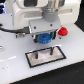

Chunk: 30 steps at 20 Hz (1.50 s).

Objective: Insert the blue gear onto the right peg, followed by the red gear

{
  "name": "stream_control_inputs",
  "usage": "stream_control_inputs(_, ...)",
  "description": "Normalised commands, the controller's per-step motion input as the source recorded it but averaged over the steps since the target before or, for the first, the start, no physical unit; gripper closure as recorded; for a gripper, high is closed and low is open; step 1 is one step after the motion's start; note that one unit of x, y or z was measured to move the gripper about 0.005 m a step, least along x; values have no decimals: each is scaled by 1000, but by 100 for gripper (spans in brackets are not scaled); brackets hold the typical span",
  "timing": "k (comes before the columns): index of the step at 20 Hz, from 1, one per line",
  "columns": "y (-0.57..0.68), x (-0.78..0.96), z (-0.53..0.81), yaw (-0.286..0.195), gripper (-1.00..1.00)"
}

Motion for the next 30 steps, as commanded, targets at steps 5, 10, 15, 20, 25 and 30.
stream_control_inputs(5, 53, 596, 374, 0, 100)
stream_control_inputs(10, 26, 642, 351, 0, 100)
stream_control_inputs(15, 96, 581, 174, 0, 100)
stream_control_inputs(20, -18, 477, 14, 0, 100)
stream_control_inputs(25, -19, 324, -153, 0, 100)
stream_control_inputs(30, -34, 275, -197, 0, 100)
